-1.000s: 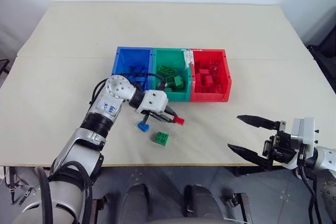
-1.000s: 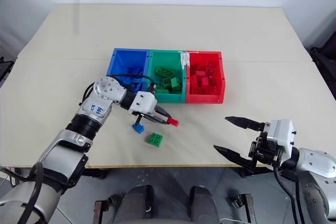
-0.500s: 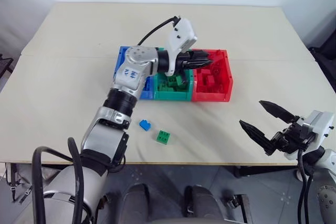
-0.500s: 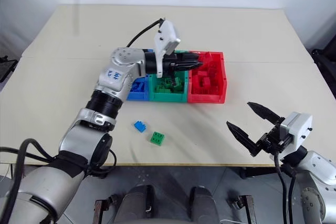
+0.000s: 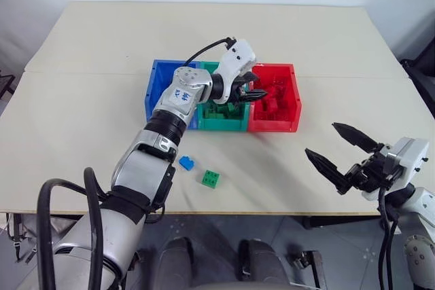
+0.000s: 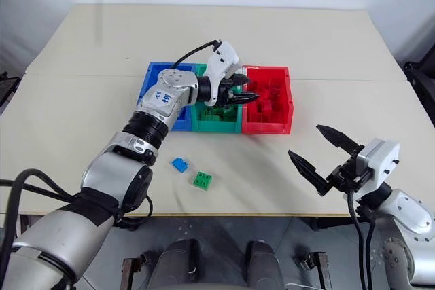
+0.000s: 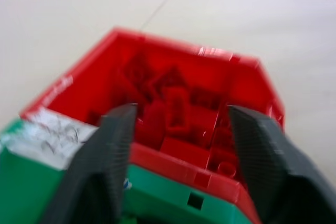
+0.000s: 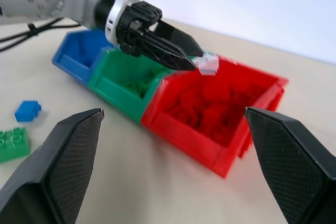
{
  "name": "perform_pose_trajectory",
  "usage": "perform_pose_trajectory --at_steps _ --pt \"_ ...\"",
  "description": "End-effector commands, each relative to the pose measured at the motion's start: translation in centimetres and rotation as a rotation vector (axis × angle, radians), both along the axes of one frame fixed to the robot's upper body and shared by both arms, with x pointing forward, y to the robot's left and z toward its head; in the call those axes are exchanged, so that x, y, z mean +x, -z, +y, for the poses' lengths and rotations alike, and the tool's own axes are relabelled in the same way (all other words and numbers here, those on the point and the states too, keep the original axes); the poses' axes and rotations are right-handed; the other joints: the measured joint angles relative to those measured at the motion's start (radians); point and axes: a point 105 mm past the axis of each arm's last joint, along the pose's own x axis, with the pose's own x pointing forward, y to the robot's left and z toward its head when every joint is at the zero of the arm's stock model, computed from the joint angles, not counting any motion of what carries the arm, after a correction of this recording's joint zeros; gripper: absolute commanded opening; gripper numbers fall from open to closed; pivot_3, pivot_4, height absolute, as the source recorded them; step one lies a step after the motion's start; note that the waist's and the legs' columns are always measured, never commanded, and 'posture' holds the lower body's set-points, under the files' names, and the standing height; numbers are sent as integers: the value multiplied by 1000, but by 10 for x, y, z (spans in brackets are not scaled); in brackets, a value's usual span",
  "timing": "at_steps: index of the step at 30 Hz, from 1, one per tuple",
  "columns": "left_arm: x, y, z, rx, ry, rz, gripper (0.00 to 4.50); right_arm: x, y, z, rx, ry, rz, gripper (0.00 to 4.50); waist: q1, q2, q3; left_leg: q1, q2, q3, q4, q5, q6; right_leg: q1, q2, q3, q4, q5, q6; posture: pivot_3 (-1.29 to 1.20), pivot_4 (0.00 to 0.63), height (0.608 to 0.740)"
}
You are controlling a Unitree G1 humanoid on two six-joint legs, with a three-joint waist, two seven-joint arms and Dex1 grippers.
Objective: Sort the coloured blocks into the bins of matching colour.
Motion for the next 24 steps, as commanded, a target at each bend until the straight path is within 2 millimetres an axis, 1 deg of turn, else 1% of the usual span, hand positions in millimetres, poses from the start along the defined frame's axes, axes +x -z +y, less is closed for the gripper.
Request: perform_pose_trajectory --at_steps 1,6,8,10,13,15,16,17,18,19,21,22,24 --pt "-11 -20 27 -52 71 -118 3977 1 -3 4 -34 -70 -20 4500 -7 0 0 1 0 0 0 0 0 0 0 0 0 0 0 0 150 740" --pt "-27 -5 92 -24 84 -190 3977 6 6 14 -92 -196 14 4500 -16 0 0 2 1 0 -1 0 -1 0 1 0 3 0 0 0 150 740" --pt "-42 5 129 -18 83 -209 3977 6 8 20 -110 -263 23 4500 -19 0 0 2 1 -1 -1 0 -1 0 1 0 3 0 0 0 150 740" --pt "-58 15 161 2 53 -210 3977 7 10 25 -128 -324 33 4500 -23 0 0 2 1 0 -1 0 -1 0 1 1 3 0 0 0 150 740" --pt "-84 30 200 39 -14 -179 3977 4 15 31 -183 -431 52 4500 -25 0 0 2 1 0 -1 0 -1 0 1 1 3 0 0 0 150 740" --pt "-99 34 215 43 -47 -173 3977 3 17 33 -205 -481 61 4500 -24 0 0 2 2 0 0 0 0 0 1 1 3 0 0 0 150 740" --pt "-108 40 226 56 -74 -156 3977 3 15 34 -206 -507 62 4500 -19 0 0 2 2 -1 0 0 0 0 1 1 3 0 0 0 150 740" --pt "-114 42 232 65 -90 -142 4307 5 14 34 -205 -523 63 4500 -19 0 0 2 2 -1 1 0 0 1 1 1 3 0 0 0 150 740" --pt "-122 46 242 64 -128 -122 4464 6 13 35 -216 -548 63 4500 -16 0 0 2 2 -1 1 0 0 1 1 1 3 0 0 0 150 740" --pt "-131 51 251 72 -153 -95 4487 7 13 35 -231 -565 62 4500 -21 0 0 2 2 -1 1 0 0 1 1 1 3 0 0 0 150 740" --pt "-142 57 260 96 -172 -73 4487 9 13 34 -247 -590 68 4500 -23 0 0 2 2 -1 1 -1 1 2 1 1 3 0 -1 0 150 740" --pt "-146 59 260 104 -167 -67 4487 10 13 34 -251 -599 72 4500 -23 0 0 2 2 -1 1 -1 1 1 1 1 3 0 -1 0 150 740" --pt "-151 61 256 119 -134 -50 4487 10 15 33 -262 -617 78 4500 -20 0 0 2 2 -1 0 -2 2 1 1 1 3 0 -2 0 150 740"
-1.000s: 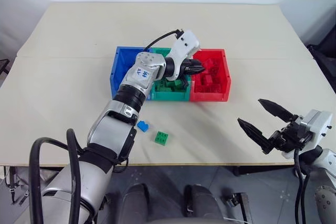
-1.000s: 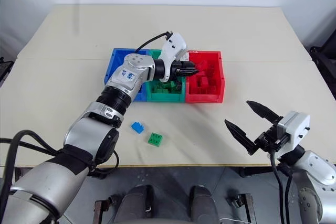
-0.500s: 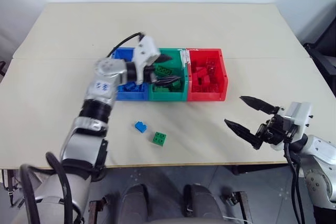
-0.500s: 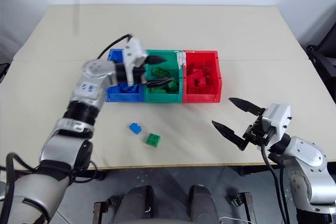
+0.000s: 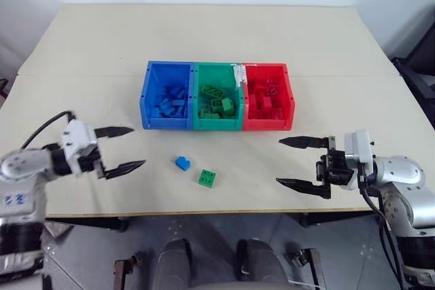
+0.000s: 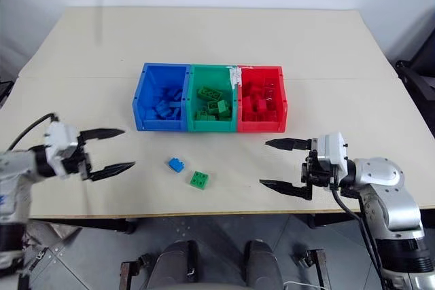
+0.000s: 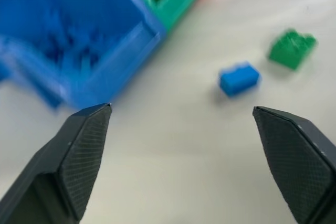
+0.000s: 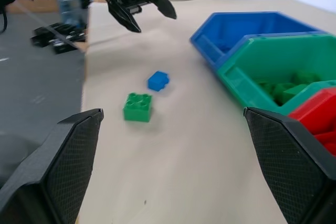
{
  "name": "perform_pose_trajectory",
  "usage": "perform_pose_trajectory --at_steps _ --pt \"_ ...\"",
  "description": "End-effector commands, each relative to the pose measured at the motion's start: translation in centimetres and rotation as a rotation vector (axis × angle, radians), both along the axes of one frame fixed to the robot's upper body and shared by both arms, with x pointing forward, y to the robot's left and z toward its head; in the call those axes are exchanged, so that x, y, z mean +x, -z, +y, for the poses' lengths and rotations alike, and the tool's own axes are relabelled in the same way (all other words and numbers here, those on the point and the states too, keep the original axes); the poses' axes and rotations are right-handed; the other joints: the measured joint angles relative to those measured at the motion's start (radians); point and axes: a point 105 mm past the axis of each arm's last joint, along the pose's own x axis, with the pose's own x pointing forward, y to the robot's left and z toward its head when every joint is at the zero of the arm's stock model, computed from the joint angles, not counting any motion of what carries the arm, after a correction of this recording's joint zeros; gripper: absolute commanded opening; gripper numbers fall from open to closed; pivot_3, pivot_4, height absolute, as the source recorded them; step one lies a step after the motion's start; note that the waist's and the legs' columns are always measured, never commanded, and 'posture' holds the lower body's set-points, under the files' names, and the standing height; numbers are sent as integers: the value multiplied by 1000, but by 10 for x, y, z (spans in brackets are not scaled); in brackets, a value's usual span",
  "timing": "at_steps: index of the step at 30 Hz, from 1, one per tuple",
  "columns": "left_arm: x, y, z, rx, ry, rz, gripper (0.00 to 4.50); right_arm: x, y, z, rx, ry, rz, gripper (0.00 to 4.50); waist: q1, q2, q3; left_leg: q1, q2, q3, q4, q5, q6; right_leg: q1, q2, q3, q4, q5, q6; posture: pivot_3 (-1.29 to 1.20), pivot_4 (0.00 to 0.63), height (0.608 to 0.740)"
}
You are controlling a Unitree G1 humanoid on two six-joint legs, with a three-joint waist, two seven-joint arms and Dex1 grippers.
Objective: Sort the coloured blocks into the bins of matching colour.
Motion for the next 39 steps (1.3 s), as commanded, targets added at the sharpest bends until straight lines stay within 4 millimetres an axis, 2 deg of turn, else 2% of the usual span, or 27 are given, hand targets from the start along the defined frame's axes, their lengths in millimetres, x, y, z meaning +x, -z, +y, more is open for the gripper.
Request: perform_pose_trajectory --at_steps 1,3,5,8,13,17,21,27,31,37,38,39 --pt "-9 -13 -9 30 67 -39 4487 -2 -3 -1 -26 -46 -17 4500 2 0 0 0 0 0 0 -1 1 0 0 0 0 0 0 0 150 740" --pt "-10 -13 -16 24 92 -26 4487 -1 -2 -2 -27 -47 -15 4500 1 0 0 0 0 0 0 -1 1 0 0 0 0 0 0 0 150 740" --pt "-11 -13 -32 22 145 -26 4487 -2 0 -5 -34 -39 -11 4500 -2 0 0 0 0 0 0 -1 1 0 0 0 0 0 0 0 150 740" --pt "-16 -11 -68 78 306 -14 4487 -4 4 -14 -60 -6 3 4500 0 0 0 0 0 0 0 -1 1 0 0 0 0 0 0 0 150 740" --pt "-11 -12 -116 223 486 19 4487 -13 10 -27 -94 37 46 4500 9 0 0 0 0 1 0 1 -3 0 0 0 0 0 0 0 150 740" --pt "-6 -4 -143 368 592 42 4487 -19 15 -37 -126 79 73 4500 10 0 0 1 0 2 0 1 -3 0 2 2 0 0 0 0 150 740" --pt "10 10 -162 411 555 49 4487 -24 14 -37 -111 125 63 4500 14 1 0 0 0 2 1 1 -3 -1 2 3 -1 0 0 0 150 740" --pt "22 27 -168 467 507 54 4487 -31 13 -36 -105 168 64 4500 17 0 0 0 0 2 2 1 -3 -1 3 4 0 0 0 0 150 740" --pt "16 32 -170 473 522 79 3630 -33 13 -34 -99 178 71 4500 22 1 0 0 0 1 3 1 -3 -1 3 4 0 0 0 0 150 740" --pt "14 33 -170 462 520 73 1706 -32 14 -32 -83 184 68 4500 23 1 0 0 1 1 3 1 -3 0 3 4 0 0 0 0 150 740" --pt "15 32 -170 451 516 69 1473 -31 14 -31 -78 183 63 4500 23 1 0 0 0 1 3 1 -3 0 3 4 0 0 0 0 150 740" --pt "16 30 -170 427 513 54 1469 -31 13 -31 -71 184 60 4500 23 0 0 0 0 1 3 1 -3 0 3 4 0 0 0 0 150 740"
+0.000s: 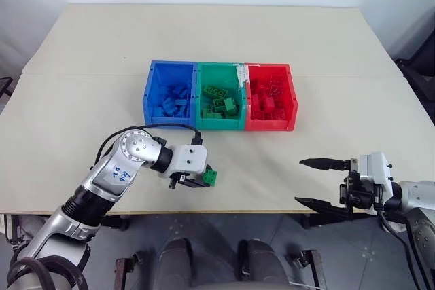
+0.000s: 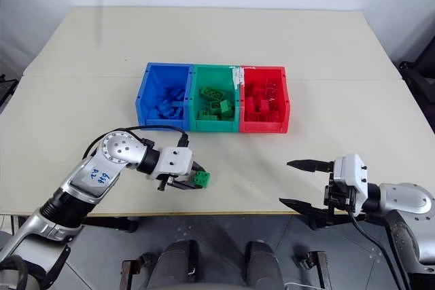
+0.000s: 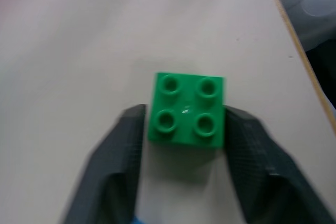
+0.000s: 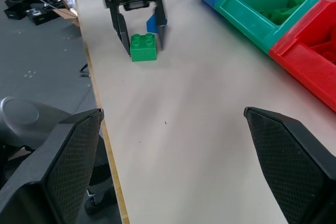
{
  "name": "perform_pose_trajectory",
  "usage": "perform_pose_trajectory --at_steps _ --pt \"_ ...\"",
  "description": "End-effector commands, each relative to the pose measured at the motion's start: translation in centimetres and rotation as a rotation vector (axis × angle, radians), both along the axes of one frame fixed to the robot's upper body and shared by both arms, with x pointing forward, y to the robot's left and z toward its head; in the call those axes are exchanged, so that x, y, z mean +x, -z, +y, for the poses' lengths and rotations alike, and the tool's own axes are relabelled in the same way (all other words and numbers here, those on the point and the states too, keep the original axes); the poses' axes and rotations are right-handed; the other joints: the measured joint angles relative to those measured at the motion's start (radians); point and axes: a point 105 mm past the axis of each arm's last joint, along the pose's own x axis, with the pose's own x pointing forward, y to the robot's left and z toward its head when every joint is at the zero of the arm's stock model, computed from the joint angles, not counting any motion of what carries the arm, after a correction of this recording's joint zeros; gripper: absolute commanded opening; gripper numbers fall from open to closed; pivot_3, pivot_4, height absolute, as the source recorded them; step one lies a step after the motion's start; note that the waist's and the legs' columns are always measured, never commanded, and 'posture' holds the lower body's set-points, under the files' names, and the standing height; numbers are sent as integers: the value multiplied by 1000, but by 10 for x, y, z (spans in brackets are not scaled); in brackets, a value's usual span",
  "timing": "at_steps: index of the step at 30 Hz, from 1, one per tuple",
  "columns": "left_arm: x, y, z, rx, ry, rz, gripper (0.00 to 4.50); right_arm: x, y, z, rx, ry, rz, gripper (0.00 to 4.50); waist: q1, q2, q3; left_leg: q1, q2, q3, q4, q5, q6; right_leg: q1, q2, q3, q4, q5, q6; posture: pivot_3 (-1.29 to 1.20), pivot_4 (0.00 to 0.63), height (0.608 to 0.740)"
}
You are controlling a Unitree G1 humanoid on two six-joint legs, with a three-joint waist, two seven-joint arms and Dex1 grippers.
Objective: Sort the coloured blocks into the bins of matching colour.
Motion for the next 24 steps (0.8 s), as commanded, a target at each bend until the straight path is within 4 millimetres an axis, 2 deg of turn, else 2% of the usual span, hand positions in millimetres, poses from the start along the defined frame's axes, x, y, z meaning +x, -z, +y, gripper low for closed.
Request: perform_pose_trajectory --at_steps 1,4,8,10,12,15,20,23,24 --pt "3 -10 -3 -82 -6 -45 1469 -1 -11 3 35 -1 -58 4500 0 0 0 0 0 0 0 0 0 0 0 0 0 0 0 0 150 740" --pt "7 -24 -5 -254 -54 -17 1469 4 -19 4 85 36 -99 4500 0 0 0 0 0 0 0 0 0 0 0 0 0 0 0 0 150 740" --pt "21 -51 4 -469 -151 2 1469 10 -34 6 180 115 -164 4500 -1 0 0 0 1 -1 1 0 0 0 0 0 1 0 0 0 150 740" --pt "32 -67 6 -543 -202 -12 1469 11 -38 6 198 139 -182 4500 -1 0 0 0 1 -1 1 0 0 0 0 0 2 0 0 0 150 740" --pt "51 -85 5 -622 -297 -16 1469 13 -42 6 215 170 -209 4500 6 0 0 0 0 -1 2 0 0 1 0 0 1 0 0 0 150 740" --pt "75 -99 -1 -643 -382 -51 1469 17 -48 3 238 228 -251 4500 6 0 0 -1 0 -3 5 0 1 2 0 0 1 0 0 0 150 740" --pt "102 -120 -32 -695 -398 -100 1469 21 -54 0 270 298 -284 4500 5 0 0 -1 -1 -3 4 0 1 2 0 0 1 0 1 0 150 740" --pt "118 -117 -37 -672 -476 -114 1469 19 -55 3 279 303 -285 4500 2 0 0 -2 -1 -2 4 0 1 1 1 0 1 0 1 0 150 740" --pt "120 -117 -38 -677 -490 -111 1819 19 -55 4 280 302 -286 4500 -2 0 0 -2 -1 -2 4 0 1 1 1 0 1 0 1 0 150 740"
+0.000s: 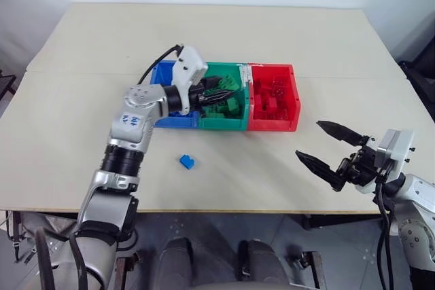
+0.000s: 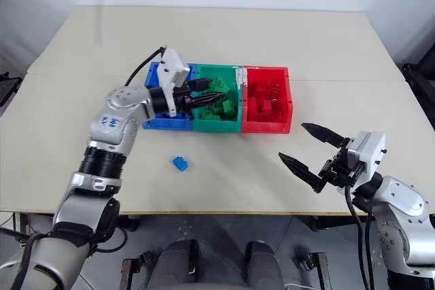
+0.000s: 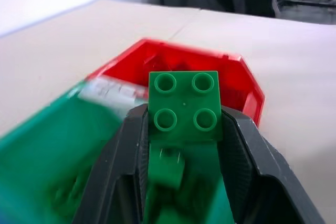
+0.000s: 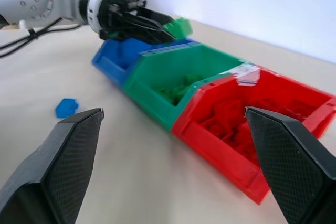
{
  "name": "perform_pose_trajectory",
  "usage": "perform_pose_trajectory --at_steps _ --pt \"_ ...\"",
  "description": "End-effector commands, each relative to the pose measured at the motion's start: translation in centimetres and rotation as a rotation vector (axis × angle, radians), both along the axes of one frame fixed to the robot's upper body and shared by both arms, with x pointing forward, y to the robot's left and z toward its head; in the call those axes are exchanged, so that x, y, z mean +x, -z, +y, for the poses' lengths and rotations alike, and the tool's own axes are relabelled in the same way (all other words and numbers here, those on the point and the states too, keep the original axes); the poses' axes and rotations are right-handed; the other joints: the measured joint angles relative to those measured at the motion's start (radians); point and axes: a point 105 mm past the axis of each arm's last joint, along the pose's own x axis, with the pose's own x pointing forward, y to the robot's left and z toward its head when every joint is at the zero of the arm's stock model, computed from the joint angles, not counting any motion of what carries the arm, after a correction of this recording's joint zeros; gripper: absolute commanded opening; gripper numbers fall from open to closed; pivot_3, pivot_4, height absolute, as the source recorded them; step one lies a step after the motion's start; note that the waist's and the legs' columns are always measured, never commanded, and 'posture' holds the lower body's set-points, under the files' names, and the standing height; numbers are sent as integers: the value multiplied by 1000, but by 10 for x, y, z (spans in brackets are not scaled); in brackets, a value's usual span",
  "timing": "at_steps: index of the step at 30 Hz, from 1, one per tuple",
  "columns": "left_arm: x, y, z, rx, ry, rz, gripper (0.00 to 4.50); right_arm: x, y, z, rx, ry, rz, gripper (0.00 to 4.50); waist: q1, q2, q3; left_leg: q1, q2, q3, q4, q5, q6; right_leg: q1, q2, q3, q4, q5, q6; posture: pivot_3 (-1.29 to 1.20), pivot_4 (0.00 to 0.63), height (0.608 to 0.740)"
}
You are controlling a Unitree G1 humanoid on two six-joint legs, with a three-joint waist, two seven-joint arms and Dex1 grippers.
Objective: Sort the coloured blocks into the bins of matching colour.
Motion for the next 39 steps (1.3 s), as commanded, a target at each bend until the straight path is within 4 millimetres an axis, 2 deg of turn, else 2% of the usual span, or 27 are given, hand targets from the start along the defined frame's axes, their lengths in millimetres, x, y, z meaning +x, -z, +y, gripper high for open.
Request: perform_pose_trajectory --at_steps 1,4,8,11,14,19,25,30,32,34,39 --pt "9 -4 -1 8 -54 -13 2223 -5 -11 2 10 9 -52 4500 -5 0 0 0 0 0 -1 0 0 0 0 0 0 0 0 0 150 740" --pt "8 -2 -4 20 -44 -31 3092 -6 -12 4 15 5 -55 4500 -5 0 0 1 0 0 -4 1 -2 -1 1 0 0 0 0 0 150 740" --pt "4 1 11 25 -49 -34 4397 -4 -11 7 16 -17 -47 4500 -2 0 0 1 0 0 -4 1 -2 -1 1 0 -1 0 0 0 150 740" --pt "-6 0 23 13 -11 -48 4456 -3 -10 8 10 -39 -38 4500 -2 0 0 1 0 0 -5 1 -2 -1 1 0 -1 0 0 0 150 740" --pt "-31 6 68 19 24 -104 4456 -4 -4 15 -33 -140 0 4500 -12 0 0 1 0 1 -5 1 -2 -2 1 1 -1 0 0 0 150 740" --pt "-77 22 125 48 47 -148 4456 0 2 25 -51 -268 50 4500 -27 0 0 2 1 1 -7 1 -2 -2 1 1 0 0 0 0 150 740" --pt "-121 53 190 122 -108 -61 4456 3 12 36 -154 -435 67 4500 -27 0 0 2 1 1 -7 0 -1 -1 0 1 -2 0 -1 0 150 740" --pt "-139 73 239 154 -280 -14 4456 4 18 41 -202 -521 73 4500 -27 0 0 2 1 0 -7 -2 4 -1 0 0 -1 -1 -2 0 150 740" --pt "-145 77 242 166 -277 -14 4456 5 20 40 -218 -533 77 4500 -28 0 0 2 2 1 -7 -3 3 -2 0 0 -1 -1 -2 0 150 740" --pt "-147 79 235 178 -236 -12 4456 6 20 38 -221 -533 79 4500 -27 0 0 2 2 1 -7 -3 3 -2 0 0 -1 -1 -2 0 150 740" --pt "-142 81 196 295 -17 -36 4456 8 23 30 -235 -508 100 4500 -25 0 0 2 2 1 -7 -3 3 -2 0 0 -1 -1 -2 0 150 740"
